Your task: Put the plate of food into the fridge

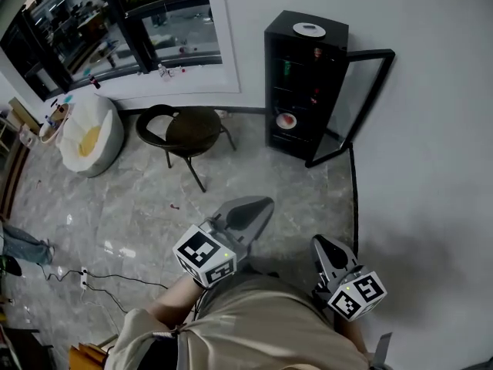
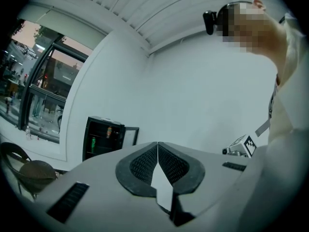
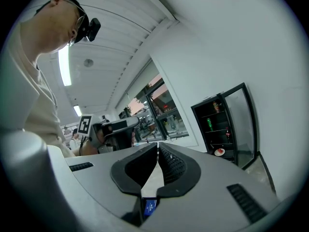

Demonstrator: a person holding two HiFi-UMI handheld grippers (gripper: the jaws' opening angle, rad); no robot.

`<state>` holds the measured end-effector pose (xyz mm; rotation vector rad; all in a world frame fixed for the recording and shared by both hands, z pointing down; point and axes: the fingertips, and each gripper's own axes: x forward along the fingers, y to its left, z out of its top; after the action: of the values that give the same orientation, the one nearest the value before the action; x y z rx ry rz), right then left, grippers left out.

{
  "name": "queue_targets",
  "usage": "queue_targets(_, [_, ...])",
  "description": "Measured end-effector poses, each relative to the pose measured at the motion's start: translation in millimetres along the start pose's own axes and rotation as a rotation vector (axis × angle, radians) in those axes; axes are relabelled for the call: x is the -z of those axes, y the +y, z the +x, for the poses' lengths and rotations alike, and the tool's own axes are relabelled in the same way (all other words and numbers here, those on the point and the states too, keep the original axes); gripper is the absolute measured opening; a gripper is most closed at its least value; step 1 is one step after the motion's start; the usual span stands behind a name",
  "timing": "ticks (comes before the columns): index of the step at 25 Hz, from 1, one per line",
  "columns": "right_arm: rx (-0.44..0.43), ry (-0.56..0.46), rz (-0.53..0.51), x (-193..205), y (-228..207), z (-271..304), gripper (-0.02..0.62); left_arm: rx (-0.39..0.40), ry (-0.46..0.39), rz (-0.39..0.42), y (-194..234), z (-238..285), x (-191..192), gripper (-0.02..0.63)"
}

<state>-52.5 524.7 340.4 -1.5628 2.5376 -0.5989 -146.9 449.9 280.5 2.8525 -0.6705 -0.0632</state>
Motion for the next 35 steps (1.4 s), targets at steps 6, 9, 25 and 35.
queue_targets(6, [0.036, 0.009, 0.028, 3.3, -9.1, 21.2, 0.026, -0.004, 0.011, -0.009, 27.0, 1.4, 2.8, 0.012])
queue_targets(9, [0.025, 0.016, 0.043, 1.2, -8.9, 42.2, 0.026, -0.004, 0.067, -0.019, 43.4, 4.5, 12.6, 0.012])
queue_targets(25, [0.034, 0.143, -0.01, -5.1, 2.4, 149.4, 0.026, -0.013, 0.047, -0.102, 152.5, -5.5, 5.1, 0.012])
queue_targets(35, [0.006, 0.206, -0.003, 0.2, 10.1, 228.8, 0.026, -0.042, 0.023, -0.124, 223.9, -30.6, -0.2, 0.012])
